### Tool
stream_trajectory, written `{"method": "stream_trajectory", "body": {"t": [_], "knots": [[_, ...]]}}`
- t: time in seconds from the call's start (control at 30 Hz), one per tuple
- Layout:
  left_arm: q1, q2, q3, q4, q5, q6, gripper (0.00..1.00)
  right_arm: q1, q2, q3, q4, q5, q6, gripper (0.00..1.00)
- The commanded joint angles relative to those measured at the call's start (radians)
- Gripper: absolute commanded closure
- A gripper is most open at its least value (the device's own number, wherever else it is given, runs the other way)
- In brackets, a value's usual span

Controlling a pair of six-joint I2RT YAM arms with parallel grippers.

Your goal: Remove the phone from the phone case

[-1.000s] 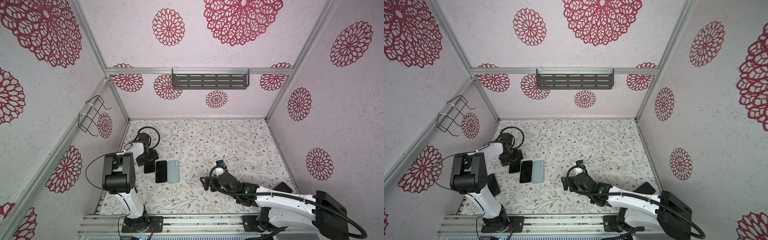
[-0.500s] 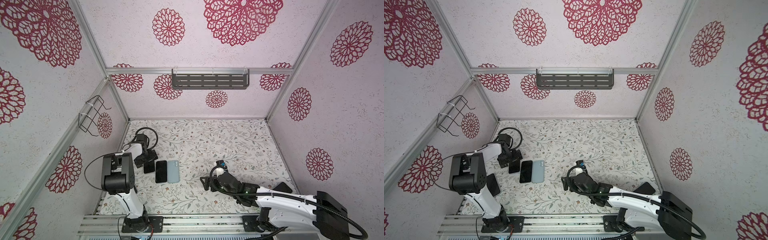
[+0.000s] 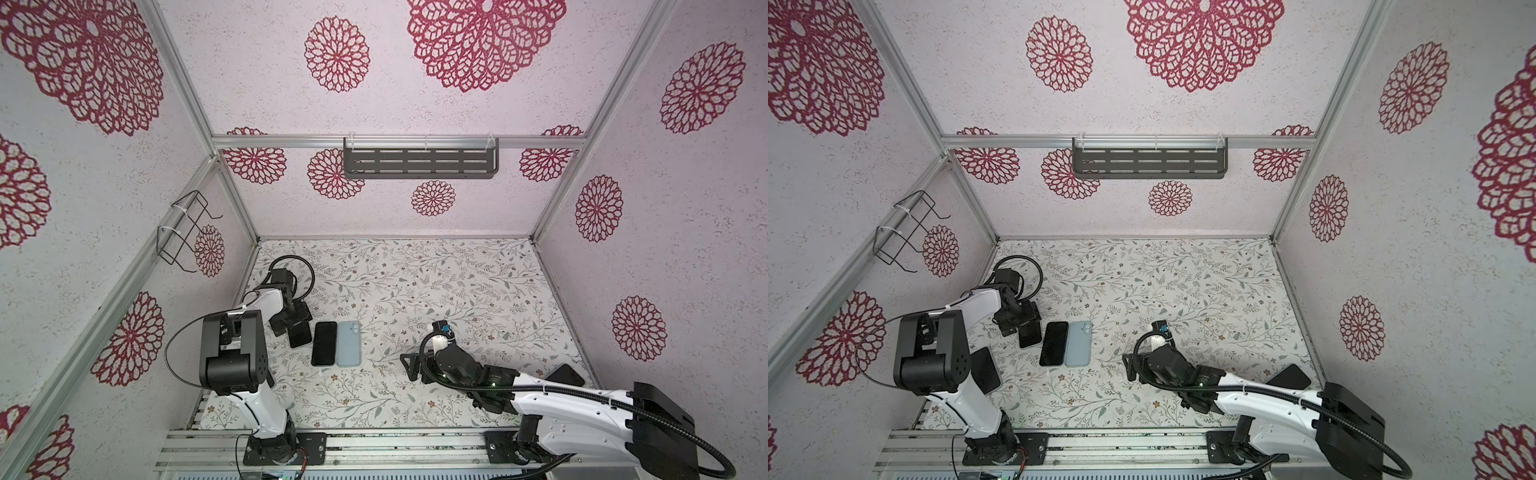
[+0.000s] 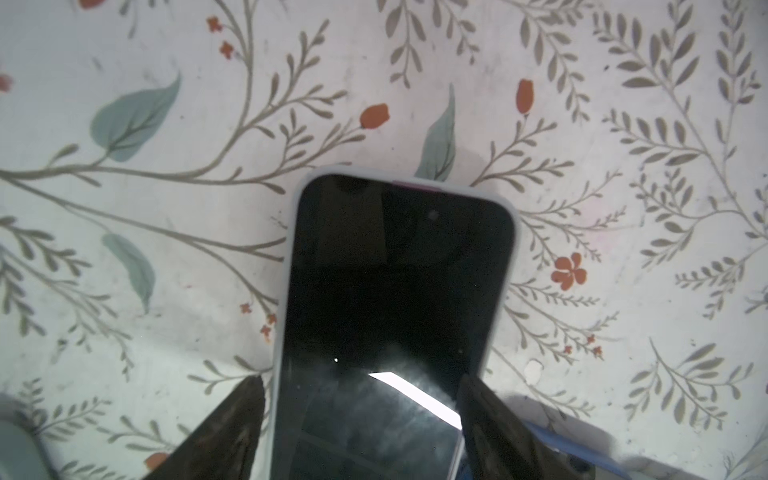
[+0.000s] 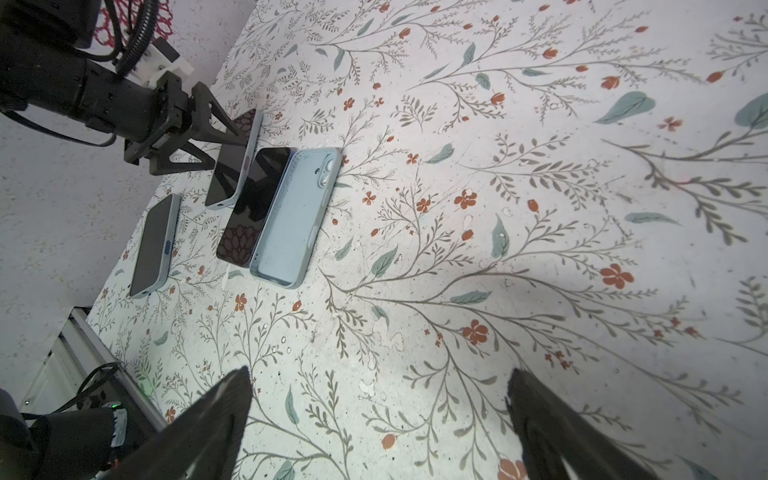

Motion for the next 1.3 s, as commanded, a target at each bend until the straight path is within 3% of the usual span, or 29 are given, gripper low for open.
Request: {"method": "stream_trajectory", "body": {"t": [0.0, 0.63, 0.93, 1.27], "knots": [[0.006, -0.014, -0.024, -0.013, 0.0, -0.006, 0.2, -0.004, -0.018, 0.002, 0.03, -0.002, -0.015, 0.01], [-0.032, -0.004, 0.008, -0.033, -0.028, 0.007, 0.04, -0.006, -0.03, -0.007, 0.04, -0.007, -0.012, 0.01], [-0.039, -0.046, -0.006, -0.004, 0.007, 0.008, 0.01, -0.006, -0.045, -0.021, 0.042, -0.002, -0.009, 0.01], [-0.033, -0.026, -0.001, -0.021, -0.029, 0.005, 0.01, -0.006, -0.035, -0.021, 0.049, -0.003, -0.007, 0.01]]}}
